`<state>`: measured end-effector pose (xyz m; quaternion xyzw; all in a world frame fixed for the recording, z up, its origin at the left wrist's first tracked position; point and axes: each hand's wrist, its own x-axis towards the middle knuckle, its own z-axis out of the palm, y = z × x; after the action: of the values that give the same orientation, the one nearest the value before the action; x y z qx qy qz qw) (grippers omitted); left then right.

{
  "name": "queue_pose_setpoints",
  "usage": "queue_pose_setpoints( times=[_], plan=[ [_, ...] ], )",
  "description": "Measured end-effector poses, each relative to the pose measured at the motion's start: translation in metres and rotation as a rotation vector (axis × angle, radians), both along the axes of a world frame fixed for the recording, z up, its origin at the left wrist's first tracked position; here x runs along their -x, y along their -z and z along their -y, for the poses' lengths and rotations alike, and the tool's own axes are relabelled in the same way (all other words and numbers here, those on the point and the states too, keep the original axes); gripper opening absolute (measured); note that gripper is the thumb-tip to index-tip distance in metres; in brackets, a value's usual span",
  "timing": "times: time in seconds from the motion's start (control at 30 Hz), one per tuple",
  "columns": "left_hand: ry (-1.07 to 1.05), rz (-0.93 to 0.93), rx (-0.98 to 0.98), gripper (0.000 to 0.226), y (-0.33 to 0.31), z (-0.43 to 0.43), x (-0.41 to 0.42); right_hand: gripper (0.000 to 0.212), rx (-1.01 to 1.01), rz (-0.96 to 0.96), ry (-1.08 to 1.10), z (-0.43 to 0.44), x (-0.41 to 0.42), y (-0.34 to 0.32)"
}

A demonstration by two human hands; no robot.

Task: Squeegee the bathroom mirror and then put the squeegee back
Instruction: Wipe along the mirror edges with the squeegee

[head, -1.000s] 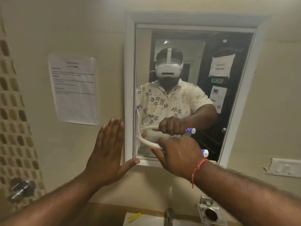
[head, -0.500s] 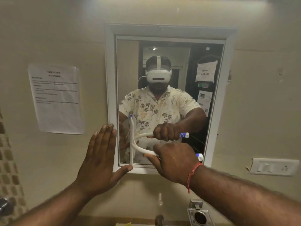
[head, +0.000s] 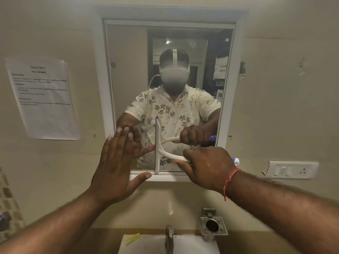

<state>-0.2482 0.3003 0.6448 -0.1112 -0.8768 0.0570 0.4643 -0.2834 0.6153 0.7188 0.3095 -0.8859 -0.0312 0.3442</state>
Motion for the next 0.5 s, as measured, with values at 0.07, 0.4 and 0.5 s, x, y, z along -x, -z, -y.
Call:
queue_pose_setpoints(
  times=[0.07, 0.4, 0.5],
  plan=[
    [0.004, -0.004, 0.004, 0.12, 0.001, -0.007, 0.001, 0.063, -0.01, -0.005, 0.019, -0.012, 0.002, 0.001],
    [0.056, -0.007, -0.023, 0.121, -0.001, -0.039, 0.007, 0.061, -0.055, -0.024, 0.058, -0.065, 0.004, -0.003],
    [0.068, -0.001, -0.037, 0.121, -0.002, -0.048, 0.007, 0.064, -0.059, -0.025, 0.075, -0.081, 0.005, -0.002]
  ],
)
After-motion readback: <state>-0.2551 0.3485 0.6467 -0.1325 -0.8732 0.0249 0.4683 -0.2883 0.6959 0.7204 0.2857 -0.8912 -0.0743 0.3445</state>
